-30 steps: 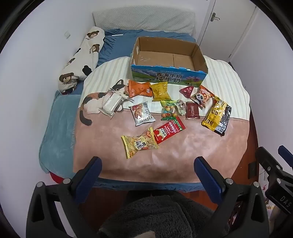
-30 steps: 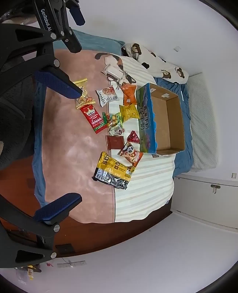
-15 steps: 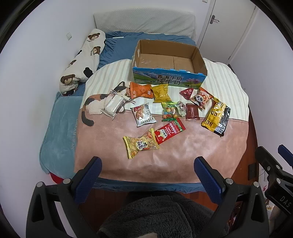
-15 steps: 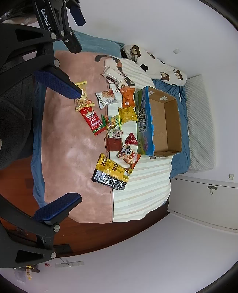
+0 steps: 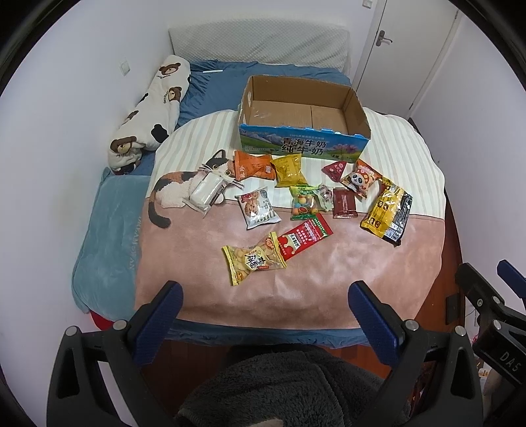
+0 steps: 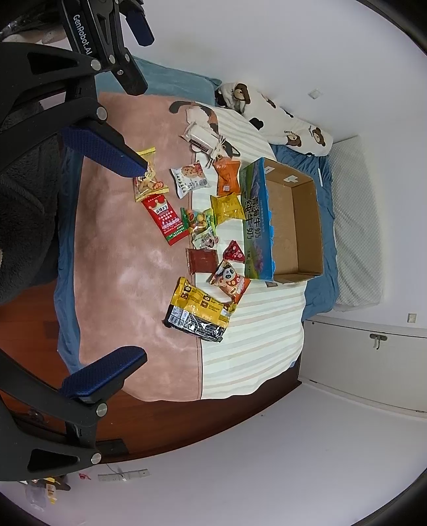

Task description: Organize snacks

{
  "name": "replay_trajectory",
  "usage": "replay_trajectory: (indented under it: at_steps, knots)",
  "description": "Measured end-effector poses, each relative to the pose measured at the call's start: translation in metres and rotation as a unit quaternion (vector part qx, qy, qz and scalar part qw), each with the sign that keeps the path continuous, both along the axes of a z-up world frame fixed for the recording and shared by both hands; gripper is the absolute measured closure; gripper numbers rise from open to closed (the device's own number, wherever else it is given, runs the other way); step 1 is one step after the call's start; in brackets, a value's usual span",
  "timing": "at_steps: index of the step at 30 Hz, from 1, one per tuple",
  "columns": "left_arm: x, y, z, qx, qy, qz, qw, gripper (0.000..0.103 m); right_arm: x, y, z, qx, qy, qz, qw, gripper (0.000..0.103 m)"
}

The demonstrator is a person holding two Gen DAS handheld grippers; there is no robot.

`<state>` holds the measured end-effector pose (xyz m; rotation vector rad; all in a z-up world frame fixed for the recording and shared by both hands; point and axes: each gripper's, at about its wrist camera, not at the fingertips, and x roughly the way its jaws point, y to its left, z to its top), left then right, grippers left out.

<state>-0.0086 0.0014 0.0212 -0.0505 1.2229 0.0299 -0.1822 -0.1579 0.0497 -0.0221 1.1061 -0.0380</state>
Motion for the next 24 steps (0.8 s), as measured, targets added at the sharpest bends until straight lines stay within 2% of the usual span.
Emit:
replay_trajectory:
  at_steps: [24]
  knots:
    - [0.001,0.004,0.010,-0.005,-0.007,0.004,1.0000,0.000,-0.001,0.008,0.008,0.001,-0.007,0.012,1.000,0.000]
